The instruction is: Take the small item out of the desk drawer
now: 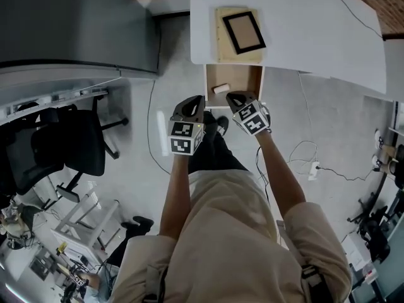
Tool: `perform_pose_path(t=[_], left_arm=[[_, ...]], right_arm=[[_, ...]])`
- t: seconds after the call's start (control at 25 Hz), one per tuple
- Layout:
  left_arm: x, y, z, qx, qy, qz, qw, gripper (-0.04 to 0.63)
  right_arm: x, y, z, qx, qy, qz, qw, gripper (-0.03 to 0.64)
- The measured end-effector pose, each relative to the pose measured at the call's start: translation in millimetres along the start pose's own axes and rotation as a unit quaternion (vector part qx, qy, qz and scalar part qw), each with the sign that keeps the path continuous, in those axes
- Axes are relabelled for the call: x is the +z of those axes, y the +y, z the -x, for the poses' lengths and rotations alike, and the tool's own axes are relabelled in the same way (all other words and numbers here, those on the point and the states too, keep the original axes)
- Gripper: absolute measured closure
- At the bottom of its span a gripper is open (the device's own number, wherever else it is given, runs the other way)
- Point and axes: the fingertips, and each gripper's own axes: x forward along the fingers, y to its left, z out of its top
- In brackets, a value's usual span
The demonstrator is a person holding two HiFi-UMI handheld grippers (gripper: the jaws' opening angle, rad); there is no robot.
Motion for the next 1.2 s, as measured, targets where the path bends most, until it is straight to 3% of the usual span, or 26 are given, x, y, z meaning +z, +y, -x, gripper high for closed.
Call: perform_pose_path(t=[0.32, 0.68, 1.2], left_arm=[[-23.8, 12.4, -32.9, -0.011, 0.011, 0.041, 0.9990, 0.578], [-76.3, 11.9, -74.8, -0.035, 0.043, 0.026, 0.9981, 0.578], [-134.4, 19.7, -112.8, -0.040, 0.066, 0.011, 0.9969, 0.578]], right_arm=[[-9.2, -23.1, -40.3, 0.002, 0.040, 0.028, 0.999, 0.592], [-47.4, -43.6, -85.2, 0.018, 0.091, 0.077, 0.993, 0.591], [-92.5, -40.1, -152.3, 0.051, 0.109, 0.136, 0.983, 0.589]])
